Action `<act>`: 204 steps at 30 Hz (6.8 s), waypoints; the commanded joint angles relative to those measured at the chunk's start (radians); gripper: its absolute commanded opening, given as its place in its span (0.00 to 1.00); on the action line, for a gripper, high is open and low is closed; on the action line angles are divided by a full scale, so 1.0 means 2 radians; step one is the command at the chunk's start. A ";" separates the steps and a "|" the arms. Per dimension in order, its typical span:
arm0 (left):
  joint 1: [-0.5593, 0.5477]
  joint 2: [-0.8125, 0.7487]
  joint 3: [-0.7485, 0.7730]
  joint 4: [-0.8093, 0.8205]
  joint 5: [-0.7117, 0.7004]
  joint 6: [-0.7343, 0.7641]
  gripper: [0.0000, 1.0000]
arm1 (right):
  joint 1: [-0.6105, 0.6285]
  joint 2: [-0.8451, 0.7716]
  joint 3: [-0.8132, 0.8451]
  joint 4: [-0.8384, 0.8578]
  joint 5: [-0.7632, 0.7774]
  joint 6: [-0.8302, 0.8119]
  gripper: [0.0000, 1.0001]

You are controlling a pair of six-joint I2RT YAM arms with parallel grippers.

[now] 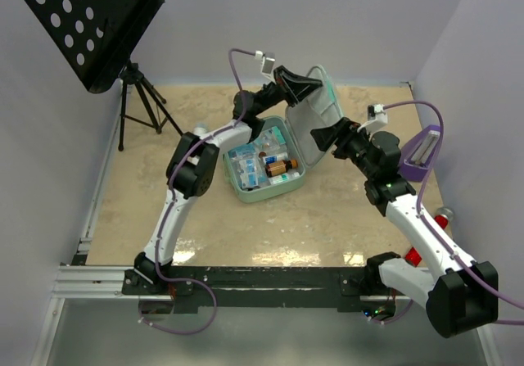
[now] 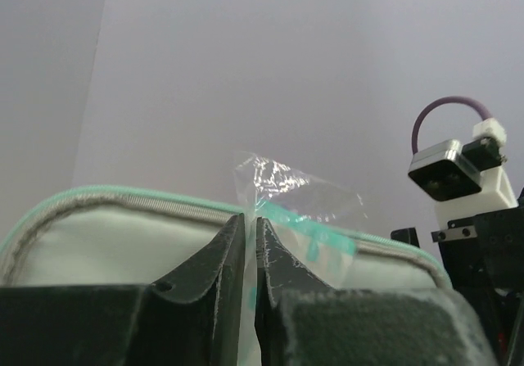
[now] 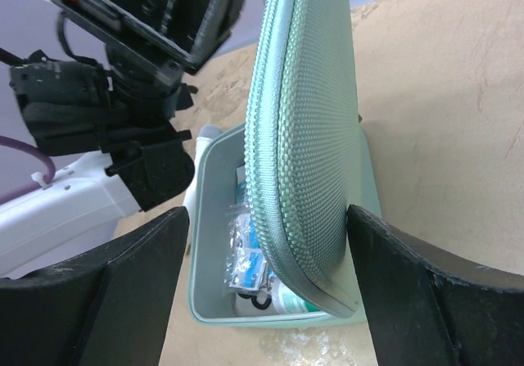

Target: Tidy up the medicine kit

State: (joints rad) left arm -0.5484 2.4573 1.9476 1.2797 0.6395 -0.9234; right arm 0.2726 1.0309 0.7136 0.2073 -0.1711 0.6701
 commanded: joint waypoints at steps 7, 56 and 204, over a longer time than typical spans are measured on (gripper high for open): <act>0.022 -0.060 -0.062 0.238 -0.004 -0.002 1.00 | -0.003 -0.011 -0.004 0.028 -0.011 -0.001 0.83; 0.069 -0.757 -0.649 -0.707 -0.261 0.102 0.96 | 0.097 0.234 0.185 0.017 0.129 -0.057 0.91; 0.067 -0.383 -0.474 -0.601 -0.212 0.095 0.51 | 0.189 0.094 0.029 -0.260 0.364 0.037 0.56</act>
State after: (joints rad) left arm -0.4389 1.6775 1.0229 0.1013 0.2276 -0.7815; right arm 0.6888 1.2903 0.8021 -0.2852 0.5137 0.7620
